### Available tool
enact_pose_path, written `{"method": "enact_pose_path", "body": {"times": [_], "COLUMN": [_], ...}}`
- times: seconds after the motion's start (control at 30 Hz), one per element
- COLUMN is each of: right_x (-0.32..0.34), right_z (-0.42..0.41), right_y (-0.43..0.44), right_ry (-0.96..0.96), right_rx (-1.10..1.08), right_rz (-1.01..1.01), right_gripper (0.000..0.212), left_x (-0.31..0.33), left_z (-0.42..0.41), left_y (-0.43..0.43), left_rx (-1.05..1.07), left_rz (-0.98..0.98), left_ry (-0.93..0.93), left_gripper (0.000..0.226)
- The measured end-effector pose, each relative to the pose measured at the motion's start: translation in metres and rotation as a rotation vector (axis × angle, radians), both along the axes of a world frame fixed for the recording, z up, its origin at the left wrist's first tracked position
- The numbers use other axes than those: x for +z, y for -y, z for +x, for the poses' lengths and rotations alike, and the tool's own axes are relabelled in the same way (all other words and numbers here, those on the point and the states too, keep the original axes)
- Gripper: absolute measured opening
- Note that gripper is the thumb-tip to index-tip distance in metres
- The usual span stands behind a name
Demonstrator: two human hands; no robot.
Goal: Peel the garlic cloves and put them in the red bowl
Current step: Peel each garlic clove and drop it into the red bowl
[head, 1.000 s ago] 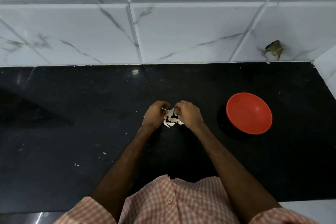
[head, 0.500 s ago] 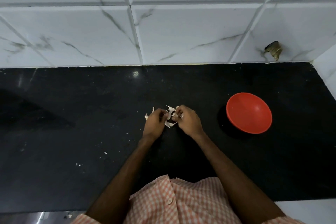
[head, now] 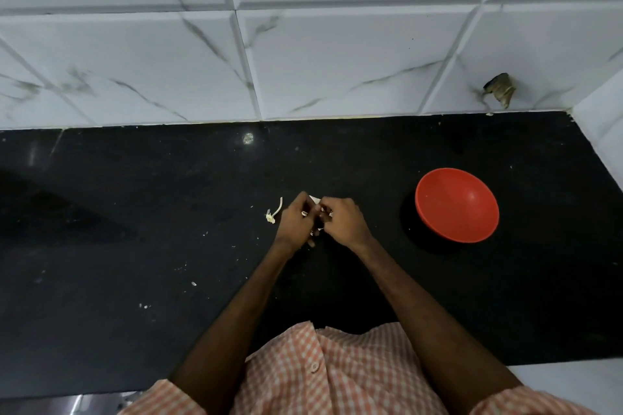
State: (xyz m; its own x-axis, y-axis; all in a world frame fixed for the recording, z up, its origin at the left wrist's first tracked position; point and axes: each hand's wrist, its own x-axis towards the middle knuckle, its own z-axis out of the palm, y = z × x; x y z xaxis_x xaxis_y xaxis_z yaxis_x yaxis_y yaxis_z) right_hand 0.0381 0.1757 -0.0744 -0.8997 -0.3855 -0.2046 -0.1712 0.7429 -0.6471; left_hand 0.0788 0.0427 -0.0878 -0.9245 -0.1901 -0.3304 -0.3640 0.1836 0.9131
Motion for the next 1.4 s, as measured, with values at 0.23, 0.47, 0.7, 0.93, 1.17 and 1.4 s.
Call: {"method": "enact_pose_path", "body": {"times": [0.23, 0.47, 0.7, 0.93, 1.17, 1.4], "right_x": [-0.004, -0.006, 0.006, -0.009, -0.016, -0.022], "right_z": [-0.014, -0.015, -0.014, -0.002, -0.007, -0.006], "right_y": [0.001, -0.007, -0.036, -0.013, -0.021, -0.027], "right_ry": [0.082, 0.147, -0.07, -0.055, -0.002, 0.041], "right_rx": [-0.04, -0.004, -0.174, 0.032, -0.232, -0.409], "right_rz": [-0.085, -0.02, 0.074, 0.335, 0.069, -0.235], "right_gripper": [0.006, 0.024, 0.023, 0.037, 0.01, 0.01], "left_x": [-0.003, -0.004, -0.002, 0.002, 0.003, 0.004], "left_z": [-0.01, -0.008, -0.005, -0.007, -0.005, -0.007], "left_y": [0.001, 0.015, 0.018, 0.01, 0.013, 0.001], "left_rx": [0.109, 0.011, -0.063, -0.06, -0.055, -0.122], "left_rz": [0.204, -0.245, -0.493, -0.482, -0.482, -0.407], "left_ry": [0.078, 0.027, 0.029, 0.008, -0.008, -0.029], "left_gripper": [0.015, 0.009, 0.005, 0.009, 0.006, 0.011]}}
